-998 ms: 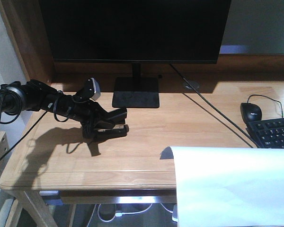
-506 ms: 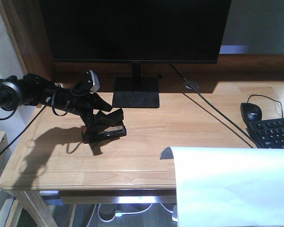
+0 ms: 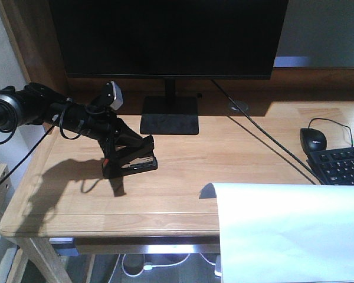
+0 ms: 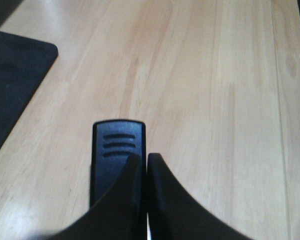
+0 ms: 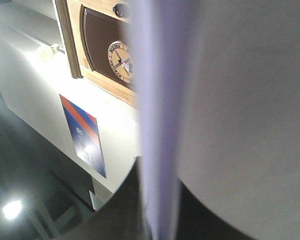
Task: Grab stapler and paper to desk for stapling
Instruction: 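Lower the black stapler onto the desktop with the left gripper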
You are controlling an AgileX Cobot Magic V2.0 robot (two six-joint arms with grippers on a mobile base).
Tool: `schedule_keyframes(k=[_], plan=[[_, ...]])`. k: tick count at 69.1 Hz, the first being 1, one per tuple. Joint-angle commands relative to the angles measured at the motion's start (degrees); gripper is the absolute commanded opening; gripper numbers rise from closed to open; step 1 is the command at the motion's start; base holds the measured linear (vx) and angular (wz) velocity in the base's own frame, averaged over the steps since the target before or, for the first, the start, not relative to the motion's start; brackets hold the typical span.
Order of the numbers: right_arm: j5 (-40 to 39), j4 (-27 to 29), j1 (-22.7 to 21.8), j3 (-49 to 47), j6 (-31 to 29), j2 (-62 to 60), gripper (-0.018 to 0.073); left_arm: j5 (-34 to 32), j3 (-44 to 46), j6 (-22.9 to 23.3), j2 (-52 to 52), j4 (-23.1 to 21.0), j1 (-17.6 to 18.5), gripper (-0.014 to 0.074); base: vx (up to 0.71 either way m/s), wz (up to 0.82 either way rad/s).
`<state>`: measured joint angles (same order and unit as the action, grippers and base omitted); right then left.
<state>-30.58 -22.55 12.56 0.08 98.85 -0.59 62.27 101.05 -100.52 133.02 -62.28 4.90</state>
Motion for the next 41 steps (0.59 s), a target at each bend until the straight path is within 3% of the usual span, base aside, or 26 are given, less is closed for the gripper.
schedule_keyframes(k=[1, 41], plan=[[-3.2, 0.6, 0.1, -1.6, -0.7, 0.5, -0.0005, 1.3, 1.6, 0.6, -3.8, -1.9, 0.1, -0.0008, 0.00, 0.00], [-3.2, 0.6, 0.1, -1.6, -0.7, 0.5, -0.0005, 1.4, 1.6, 0.5, -3.9, -1.8, 0.1, -0.0006, 0.00, 0.00]])
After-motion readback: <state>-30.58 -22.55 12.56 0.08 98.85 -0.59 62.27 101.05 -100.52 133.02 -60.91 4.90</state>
